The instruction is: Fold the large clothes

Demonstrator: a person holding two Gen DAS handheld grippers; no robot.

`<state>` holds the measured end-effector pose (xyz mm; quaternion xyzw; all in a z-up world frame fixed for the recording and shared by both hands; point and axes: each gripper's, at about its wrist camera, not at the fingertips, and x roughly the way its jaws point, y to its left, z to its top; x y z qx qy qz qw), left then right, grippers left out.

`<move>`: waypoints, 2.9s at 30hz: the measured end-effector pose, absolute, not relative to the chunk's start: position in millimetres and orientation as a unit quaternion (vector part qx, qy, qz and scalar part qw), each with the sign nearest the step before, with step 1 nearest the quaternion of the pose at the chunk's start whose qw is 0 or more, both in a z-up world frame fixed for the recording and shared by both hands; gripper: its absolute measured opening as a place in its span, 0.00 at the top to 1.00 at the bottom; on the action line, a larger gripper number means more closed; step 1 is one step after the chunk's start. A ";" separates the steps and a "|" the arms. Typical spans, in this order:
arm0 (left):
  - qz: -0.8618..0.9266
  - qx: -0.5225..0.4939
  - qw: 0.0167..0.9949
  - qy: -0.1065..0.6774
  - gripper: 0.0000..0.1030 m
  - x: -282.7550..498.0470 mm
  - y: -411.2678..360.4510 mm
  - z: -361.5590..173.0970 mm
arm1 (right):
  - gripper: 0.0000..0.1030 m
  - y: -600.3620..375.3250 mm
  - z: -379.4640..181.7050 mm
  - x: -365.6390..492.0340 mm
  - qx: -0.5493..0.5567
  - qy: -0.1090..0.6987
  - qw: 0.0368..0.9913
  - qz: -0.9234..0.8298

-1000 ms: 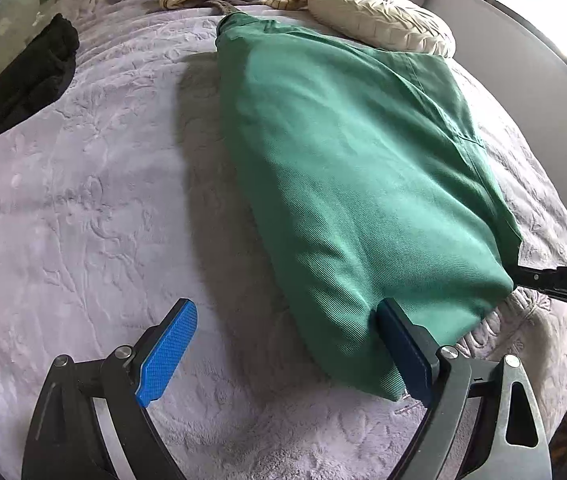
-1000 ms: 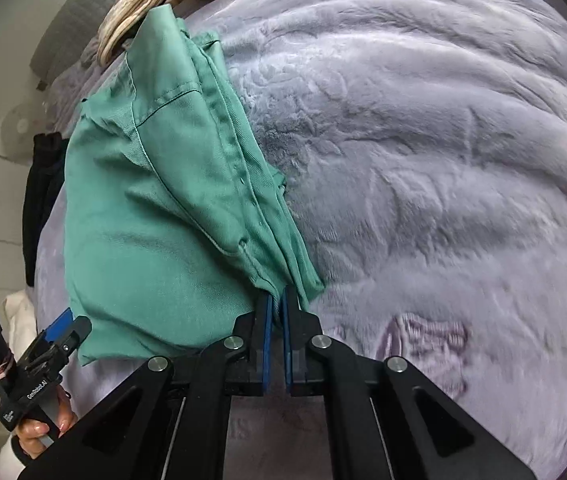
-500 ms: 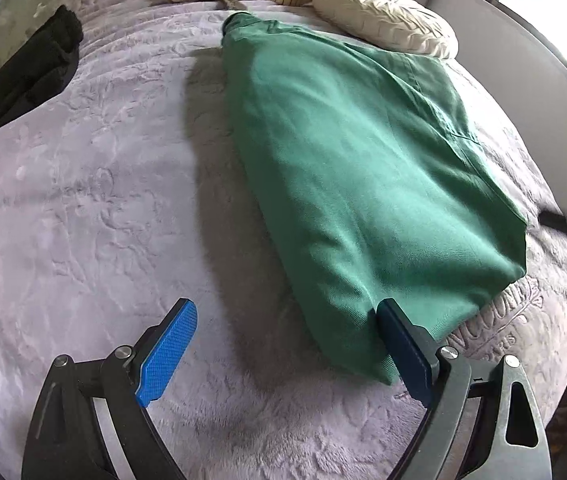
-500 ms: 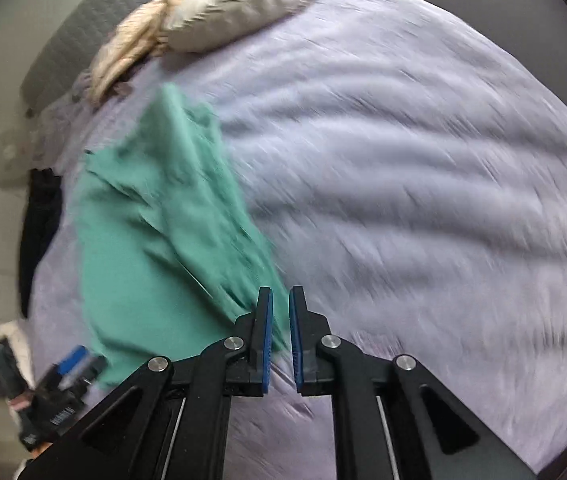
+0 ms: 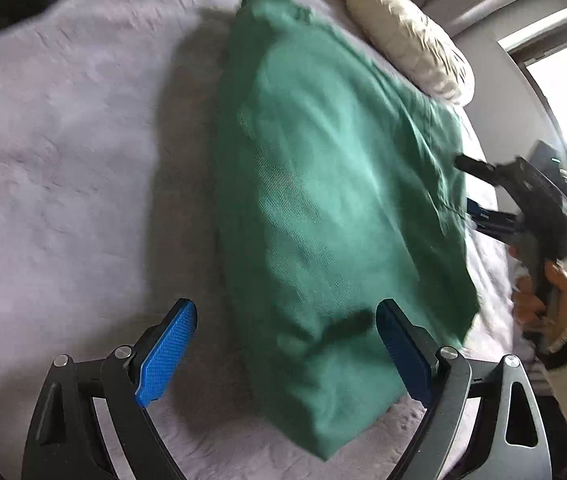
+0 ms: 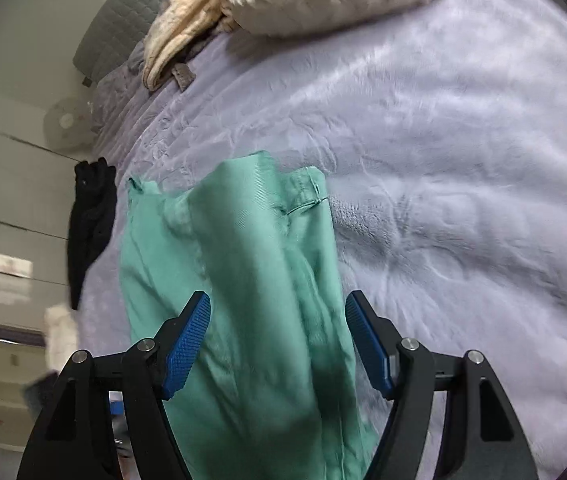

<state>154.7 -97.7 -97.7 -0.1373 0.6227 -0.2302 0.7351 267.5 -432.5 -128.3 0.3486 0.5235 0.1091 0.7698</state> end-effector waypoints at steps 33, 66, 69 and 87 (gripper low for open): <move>-0.295 -0.146 0.747 0.577 0.61 121.2 -109.0 -27.6 | 0.80 -419.8 -150.8 285.3 0.574 0.436 0.622 0.306; -0.227 -0.028 0.777 0.586 0.50 43.0 99.1 -33.5 | 0.55 -242.5 -116.6 156.8 0.379 0.550 0.724 0.173; -0.187 -0.046 0.787 0.587 0.50 66.5 97.9 -52.0 | 0.95 -218.8 -125.9 164.8 0.332 0.571 0.733 0.162; -0.154 0.008 0.777 0.611 0.39 9.5 89.7 -46.4 | 0.93 -248.8 -117.4 127.5 0.292 0.606 0.729 0.125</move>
